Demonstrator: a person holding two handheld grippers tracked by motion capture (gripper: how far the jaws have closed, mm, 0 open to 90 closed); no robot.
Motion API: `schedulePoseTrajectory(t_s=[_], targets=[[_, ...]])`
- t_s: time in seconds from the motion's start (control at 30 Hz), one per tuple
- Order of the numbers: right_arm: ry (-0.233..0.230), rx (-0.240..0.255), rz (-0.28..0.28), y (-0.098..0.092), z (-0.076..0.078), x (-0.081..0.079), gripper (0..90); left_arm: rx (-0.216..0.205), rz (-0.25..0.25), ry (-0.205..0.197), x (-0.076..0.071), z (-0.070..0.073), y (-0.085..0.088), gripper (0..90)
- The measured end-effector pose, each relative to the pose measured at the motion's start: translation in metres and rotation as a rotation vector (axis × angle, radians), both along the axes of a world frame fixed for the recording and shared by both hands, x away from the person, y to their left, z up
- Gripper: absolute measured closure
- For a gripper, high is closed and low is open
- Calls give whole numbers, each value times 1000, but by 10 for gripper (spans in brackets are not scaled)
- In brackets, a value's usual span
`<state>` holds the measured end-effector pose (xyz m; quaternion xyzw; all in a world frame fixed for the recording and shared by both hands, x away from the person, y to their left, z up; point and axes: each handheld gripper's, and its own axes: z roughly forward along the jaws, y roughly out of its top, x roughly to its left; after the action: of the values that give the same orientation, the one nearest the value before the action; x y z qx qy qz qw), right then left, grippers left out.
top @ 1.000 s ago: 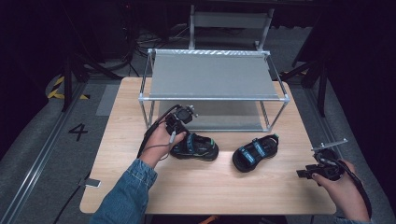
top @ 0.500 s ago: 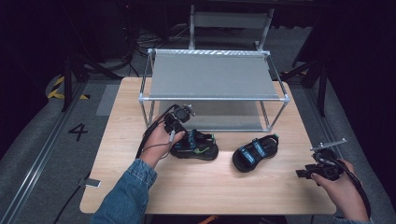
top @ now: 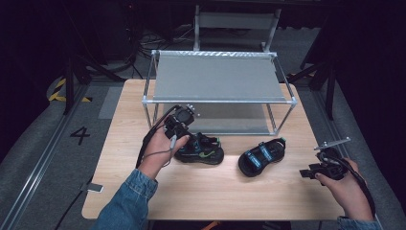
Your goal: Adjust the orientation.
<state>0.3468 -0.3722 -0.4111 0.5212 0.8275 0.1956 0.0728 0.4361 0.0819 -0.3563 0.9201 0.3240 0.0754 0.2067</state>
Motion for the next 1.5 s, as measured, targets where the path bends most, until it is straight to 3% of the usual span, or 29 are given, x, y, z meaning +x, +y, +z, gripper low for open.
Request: schedulePoseTrajectory(t_s=[0.1,0.27,0.4,0.53,0.6,0.7,0.73,0.93,1.2,1.27,1.5], targets=[[-4,-1,0,1,2,0,485,-16,-52,1,-8,8,-17,453],[-8,1,2,1,4,-2,485,-43,-96,17,-9,8,-40,484],[-12,-6,4,1,5,-2,485,-33,-113,29,-5,2,-59,503],[-16,-2,-3,-1,6,-3,485,-23,-99,37,-3,-4,-74,498],[-18,-7,0,-2,6,-3,485,0,-88,32,-1,-8,-80,529],[-22,-9,0,-1,7,-4,484,11,-86,40,1,-16,-86,676],[-22,-9,0,-1,7,-4,484,11,-86,40,1,-16,-86,740],[-21,-15,6,-1,7,-1,483,1,-97,44,-4,-13,-83,836],[-25,-11,31,7,7,8,483,-6,-130,63,-27,-2,-65,849],[-22,-14,48,13,7,14,483,-1,-142,62,-39,3,-55,849],[-24,-10,79,25,7,25,484,21,-152,75,-59,12,-27,850]])
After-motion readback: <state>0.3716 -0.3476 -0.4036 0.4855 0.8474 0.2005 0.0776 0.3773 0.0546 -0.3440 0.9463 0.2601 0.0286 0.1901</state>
